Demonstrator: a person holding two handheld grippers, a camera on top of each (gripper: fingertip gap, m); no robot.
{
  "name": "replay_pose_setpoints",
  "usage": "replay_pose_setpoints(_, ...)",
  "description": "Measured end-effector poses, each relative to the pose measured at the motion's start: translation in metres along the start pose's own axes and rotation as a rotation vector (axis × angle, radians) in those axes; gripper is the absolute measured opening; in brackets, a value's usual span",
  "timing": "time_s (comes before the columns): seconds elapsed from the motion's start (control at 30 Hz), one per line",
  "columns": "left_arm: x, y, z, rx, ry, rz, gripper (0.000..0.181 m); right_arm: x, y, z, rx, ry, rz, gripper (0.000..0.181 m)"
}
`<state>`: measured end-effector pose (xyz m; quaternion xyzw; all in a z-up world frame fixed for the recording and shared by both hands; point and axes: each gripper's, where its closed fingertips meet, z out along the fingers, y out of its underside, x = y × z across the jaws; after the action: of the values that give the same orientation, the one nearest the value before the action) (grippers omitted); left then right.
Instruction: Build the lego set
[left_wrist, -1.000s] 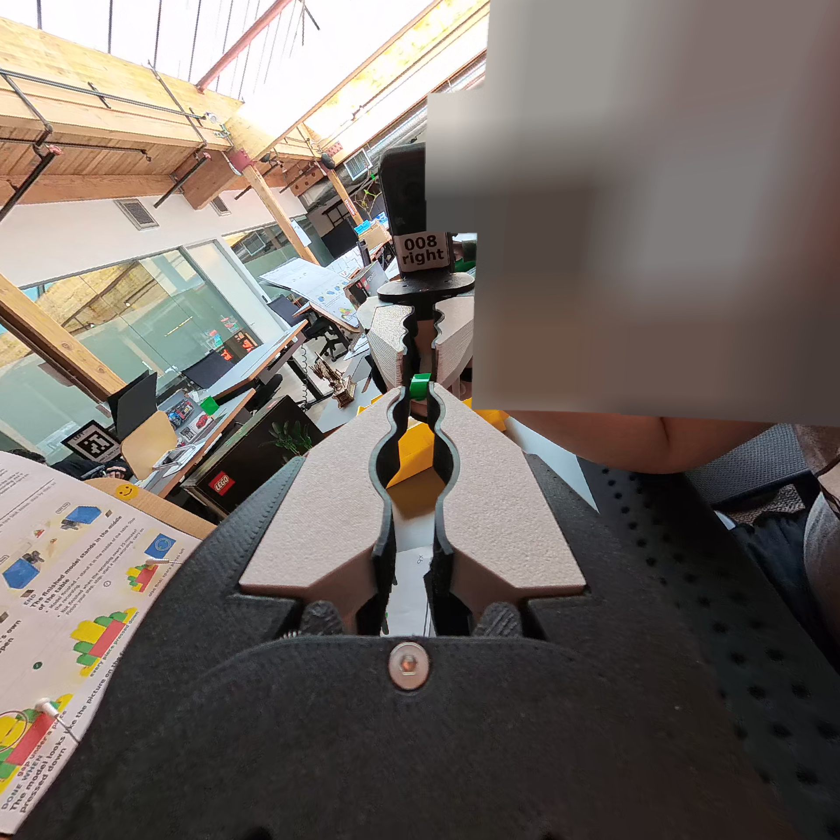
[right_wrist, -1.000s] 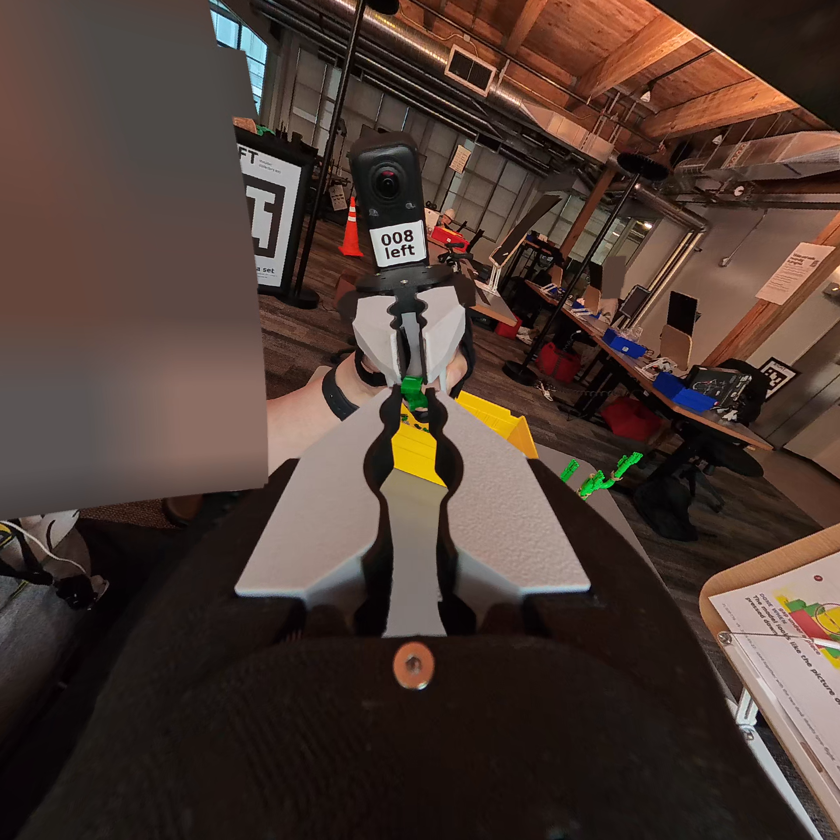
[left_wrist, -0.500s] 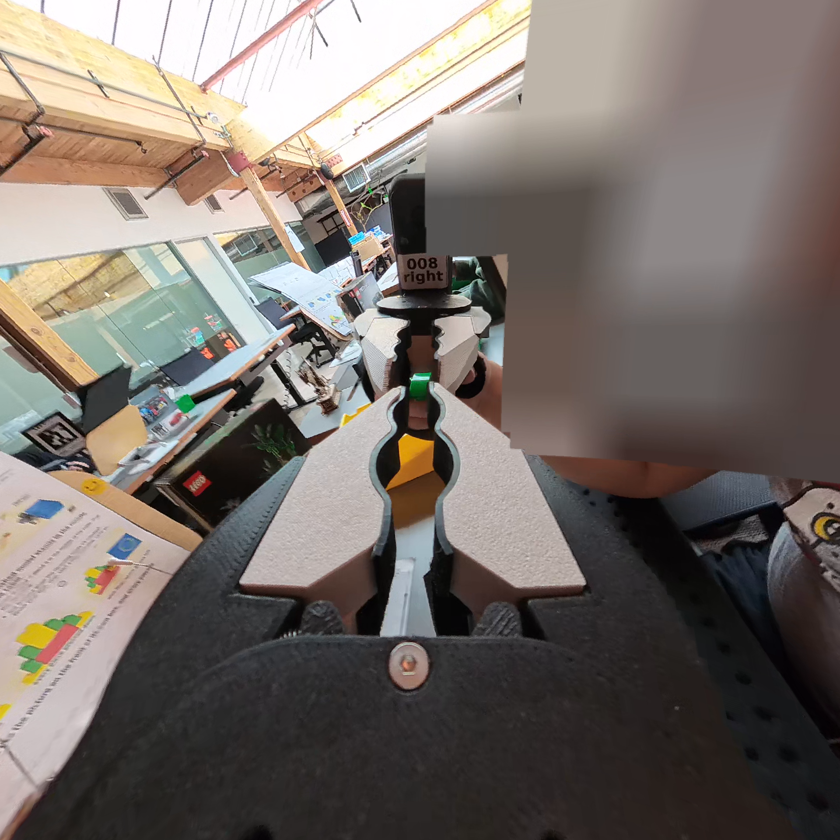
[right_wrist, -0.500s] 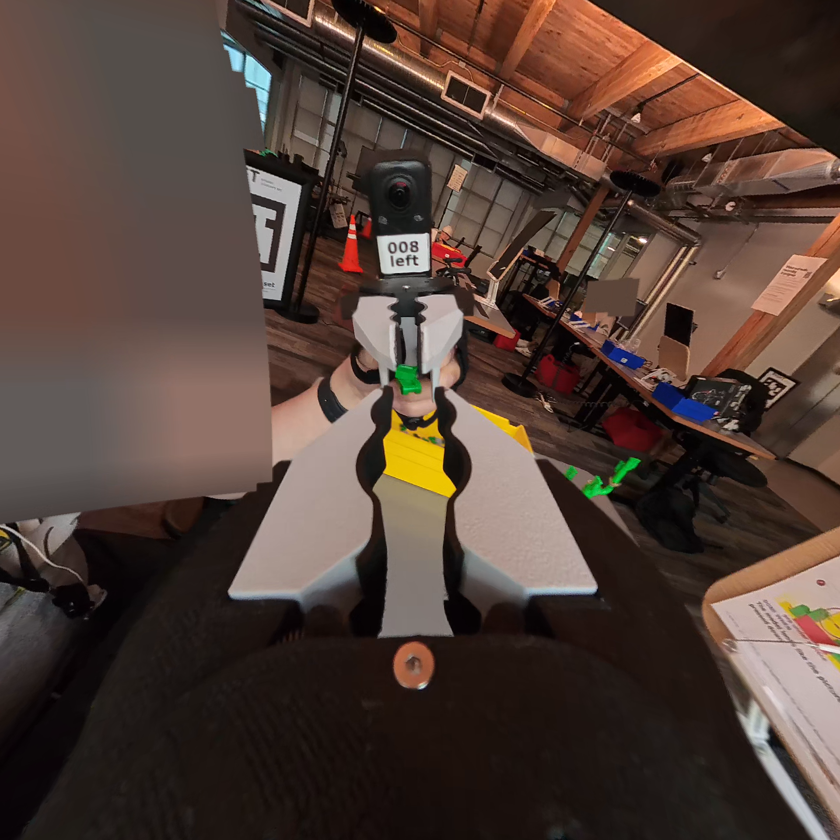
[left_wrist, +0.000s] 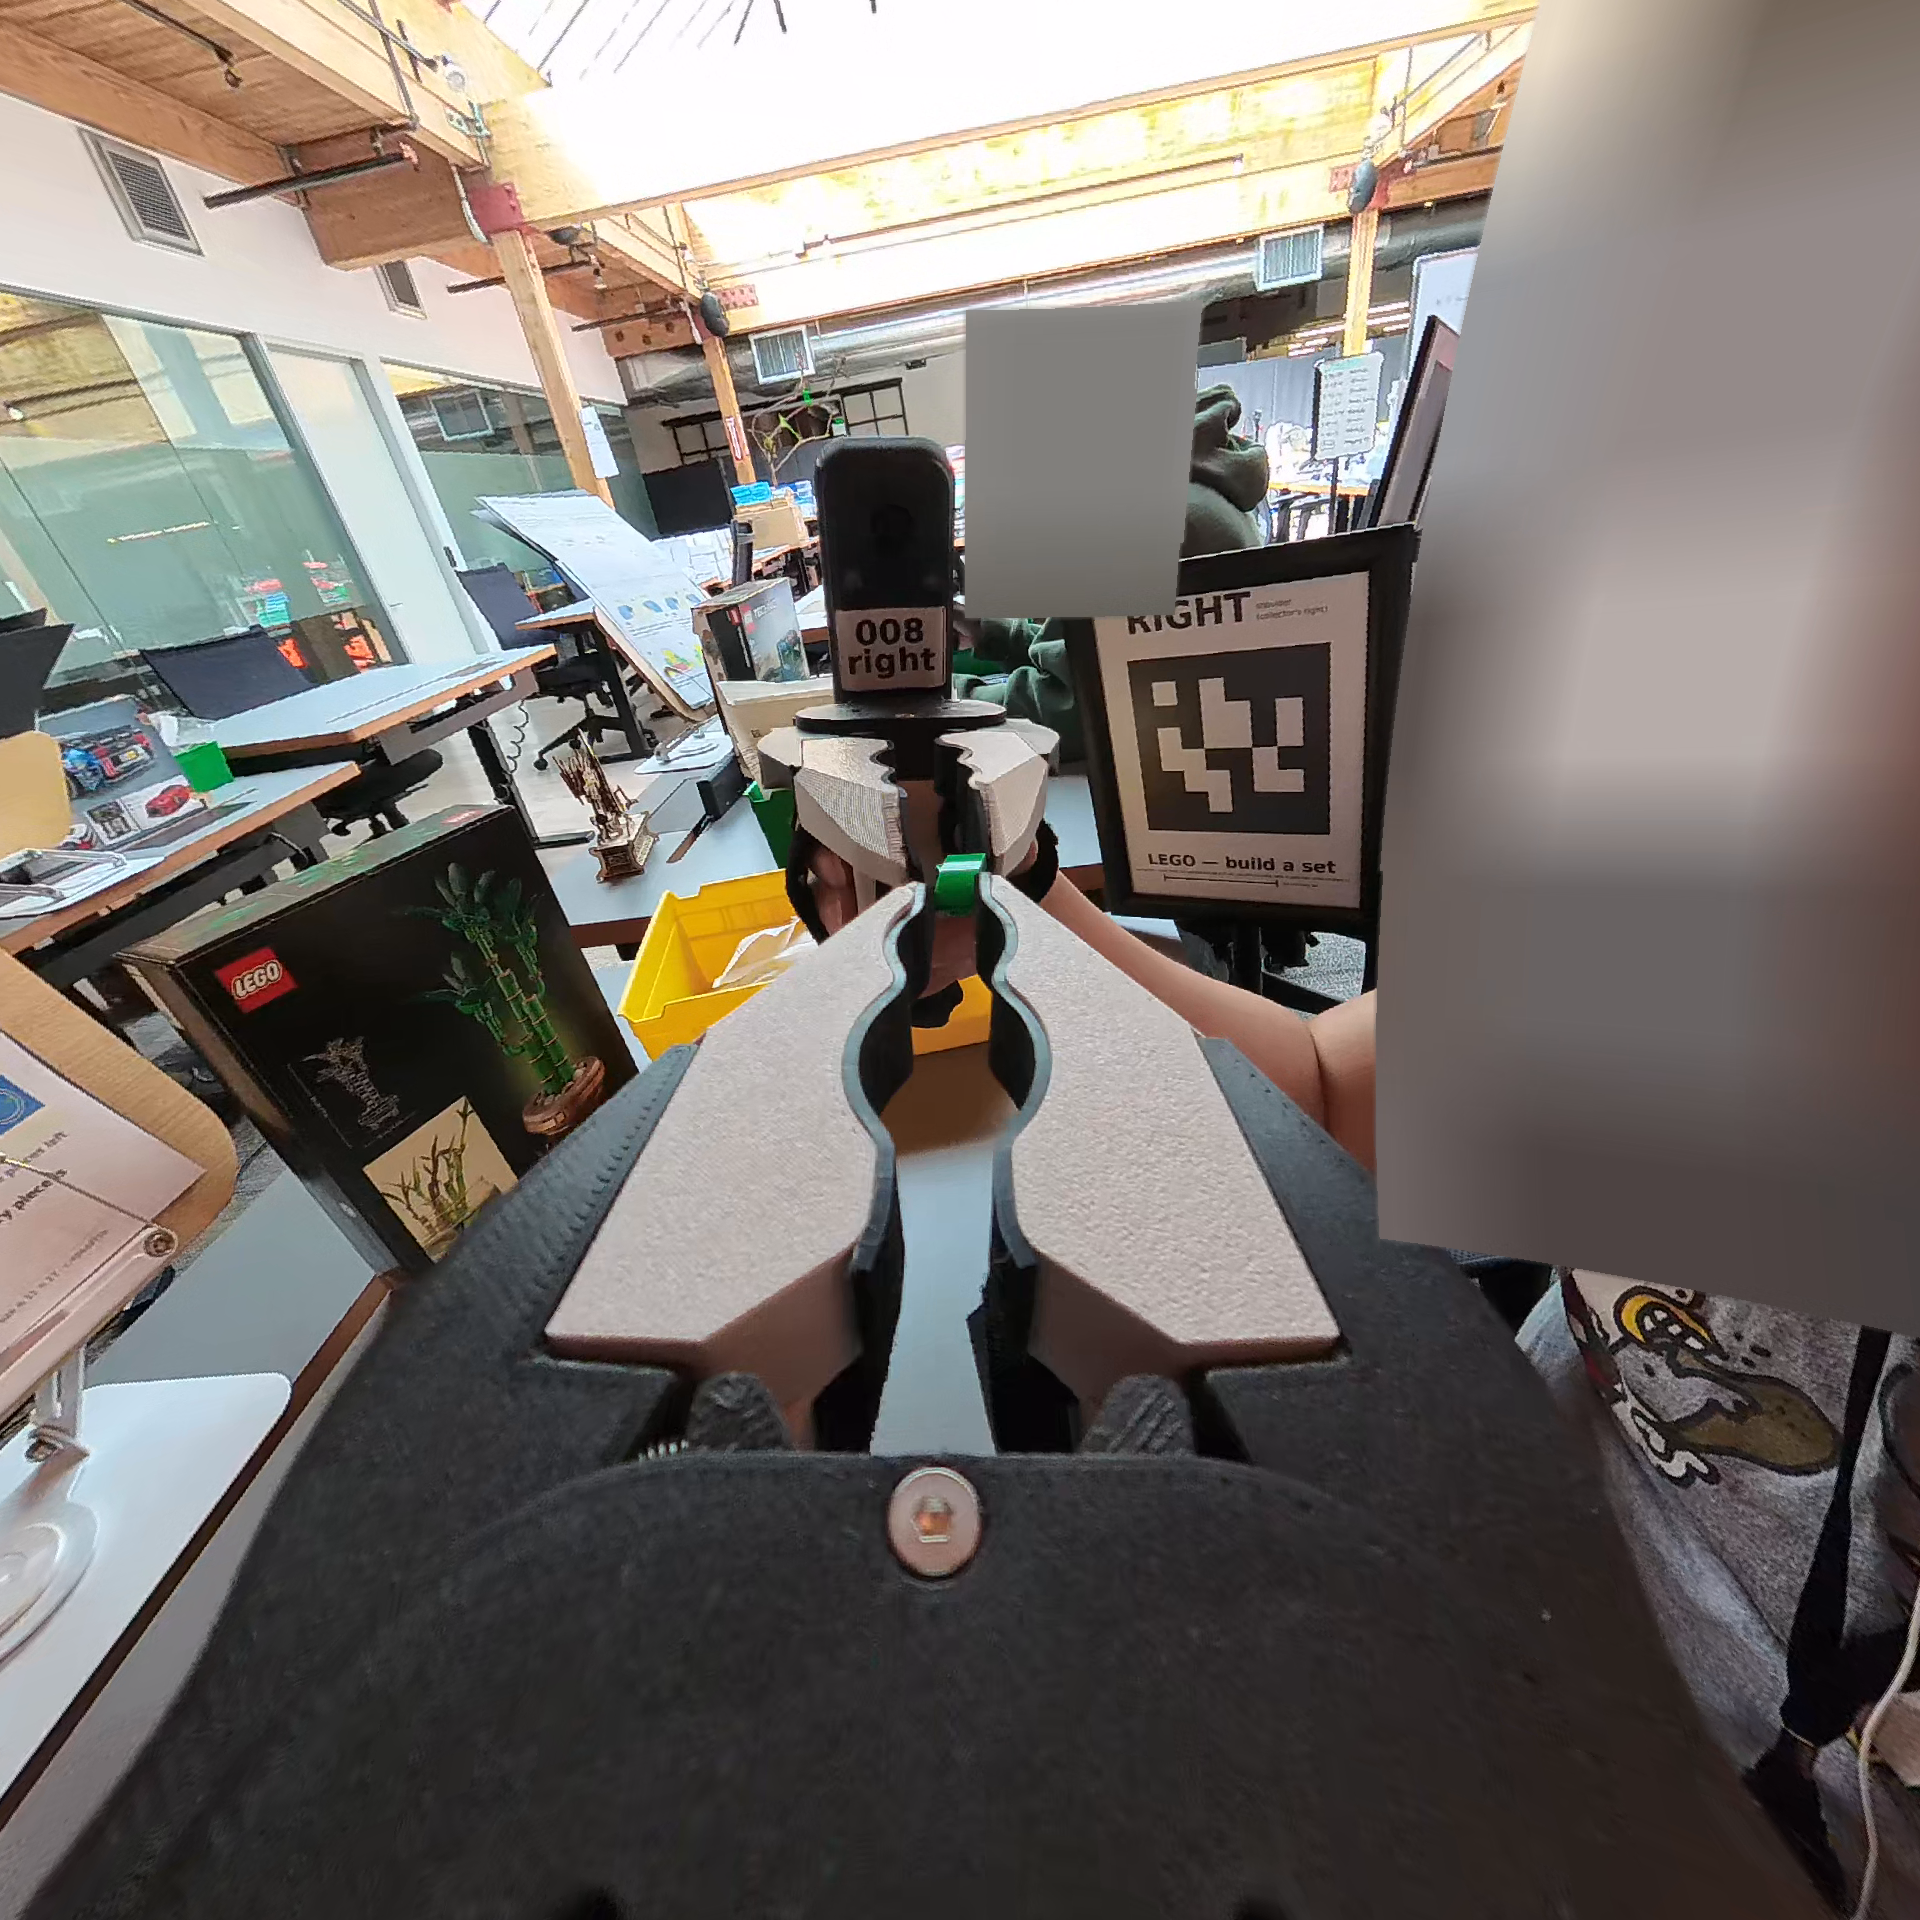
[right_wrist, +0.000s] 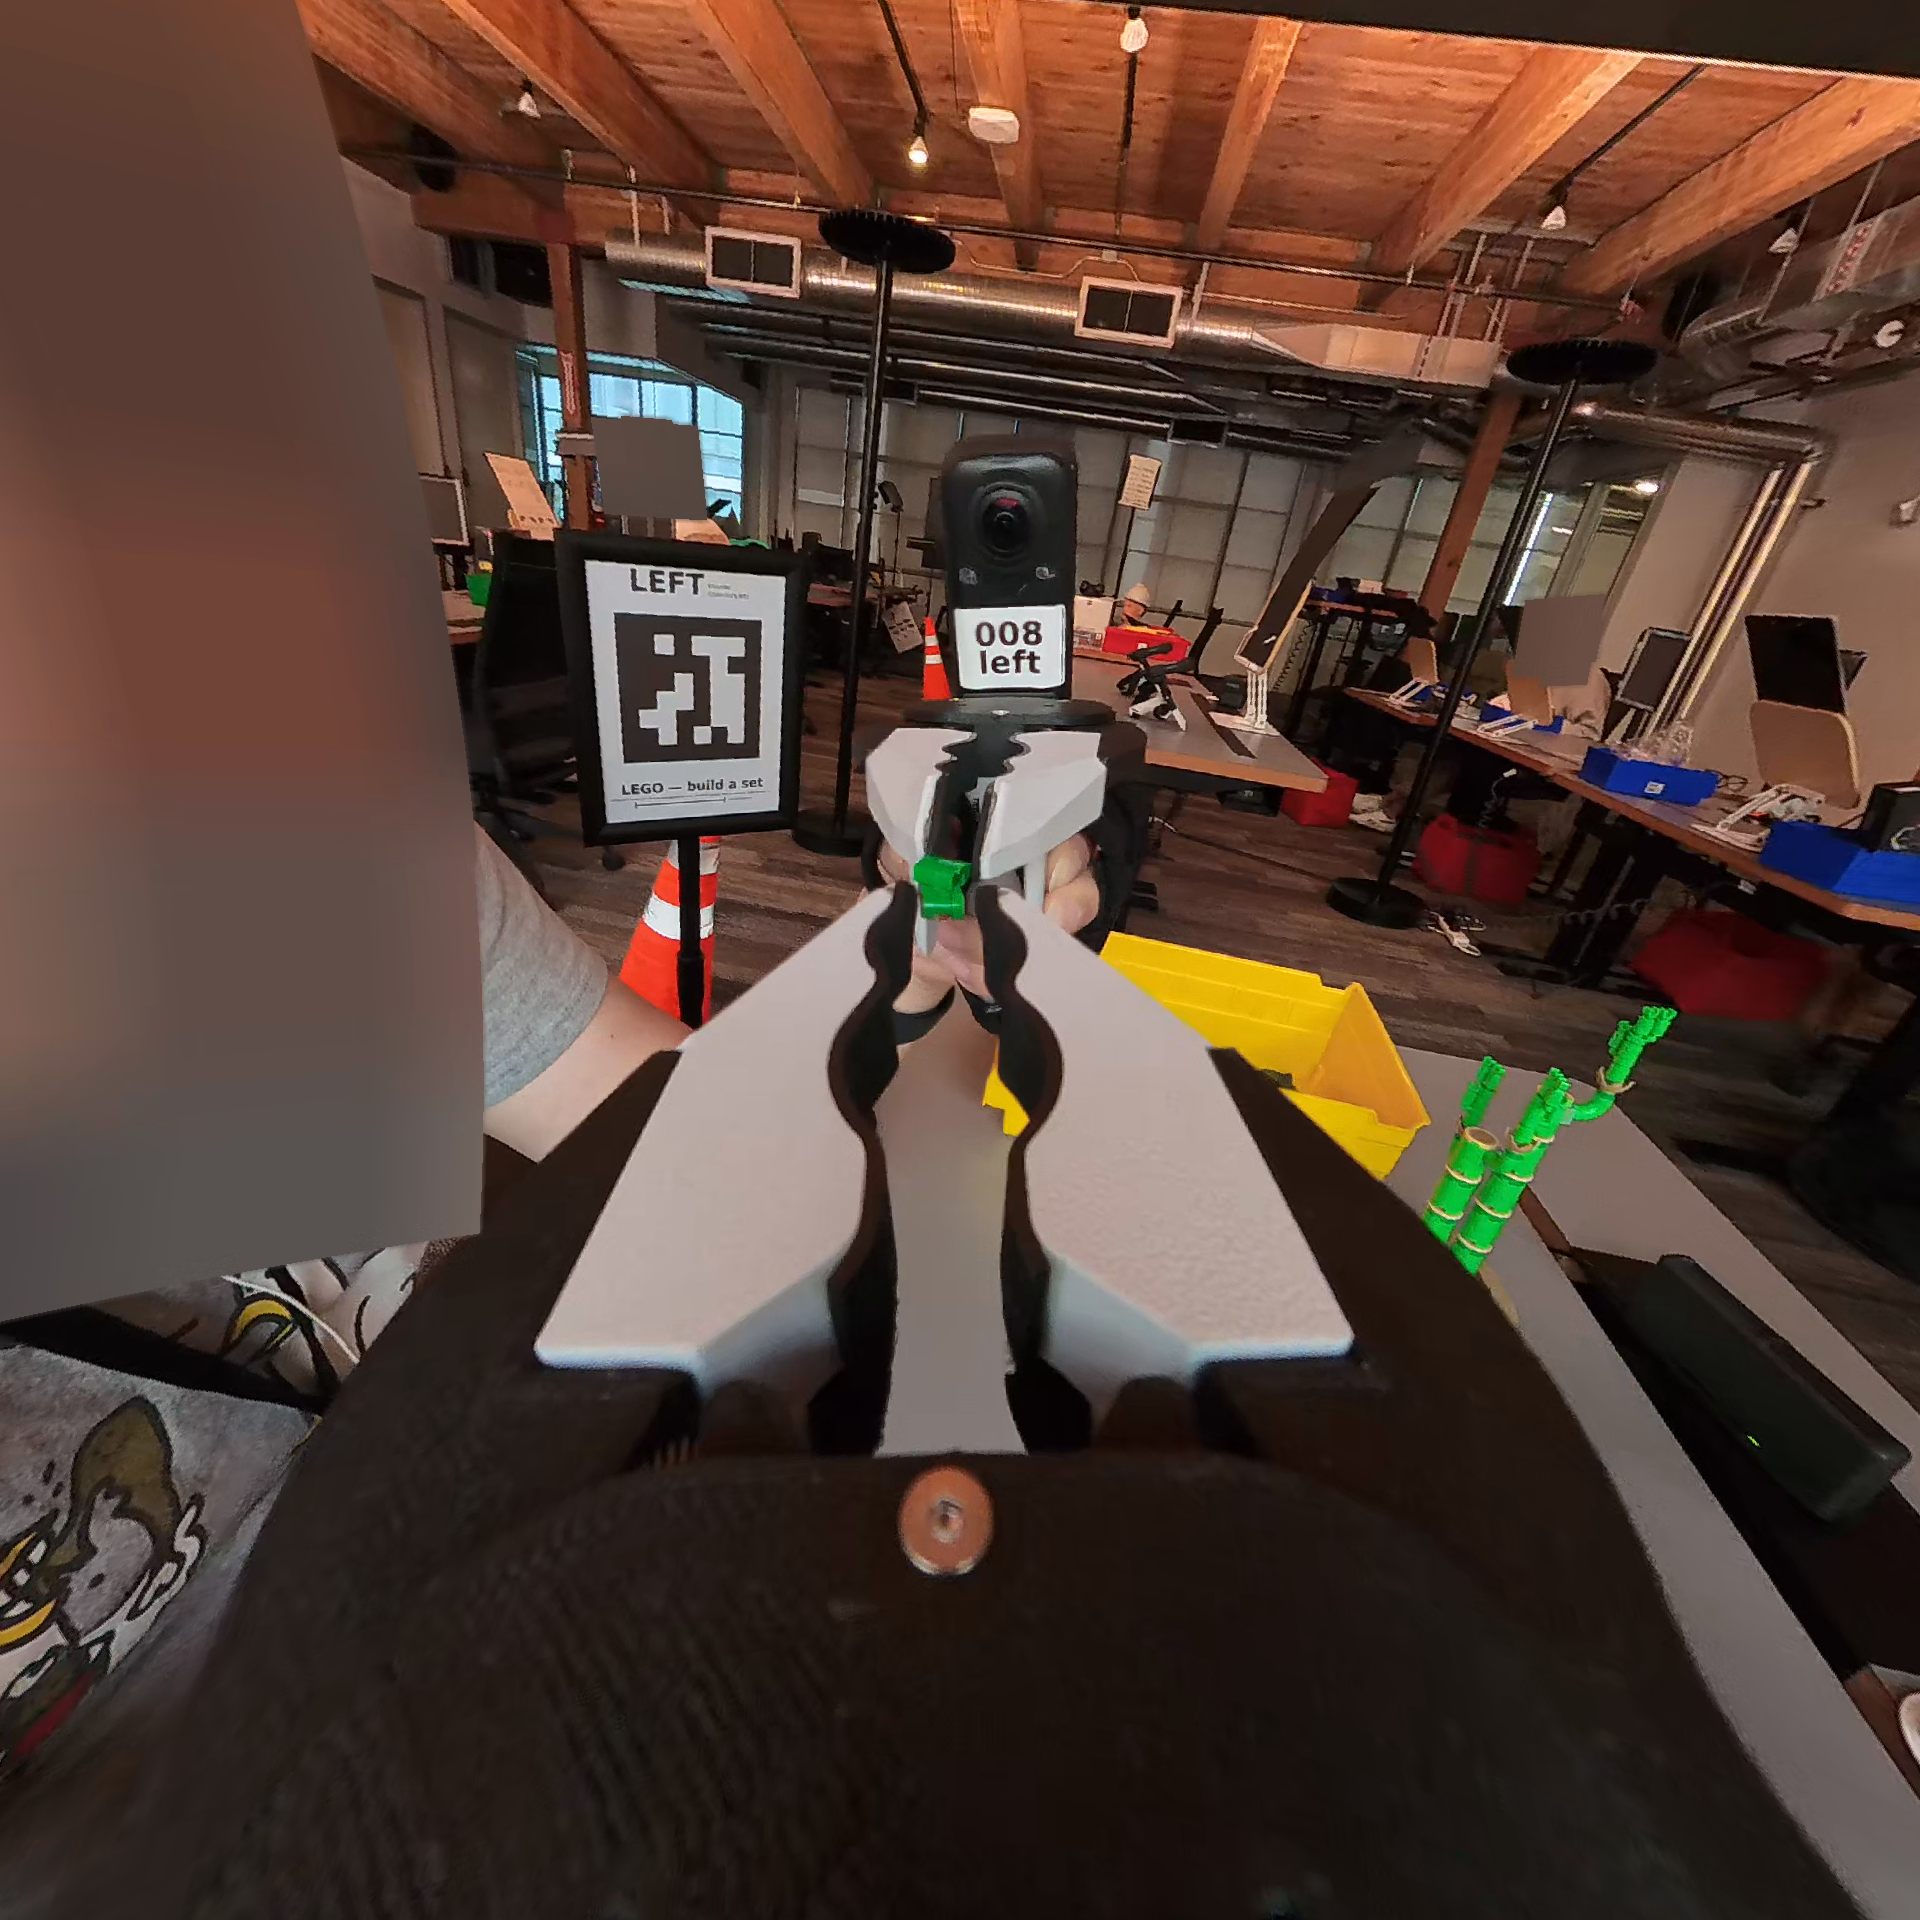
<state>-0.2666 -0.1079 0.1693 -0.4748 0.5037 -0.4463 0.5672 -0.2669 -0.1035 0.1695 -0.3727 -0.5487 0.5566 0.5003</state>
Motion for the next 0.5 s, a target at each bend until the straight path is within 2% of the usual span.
replay_pose_setpoints(0.43,0.0020,0.0001,-0.0002,0.014,0.009,0.036,0.006,-0.0025,0.0037,-0.0005,-0.031,-0.001,-0.054,0.006)
replay_pose_setpoints(0.5,0.0040,-0.0025,-0.0003,0.033,0.014,0.050,0.015,0.0002,0.0053,-0.0005,-0.042,0.020,-0.070,0.006)
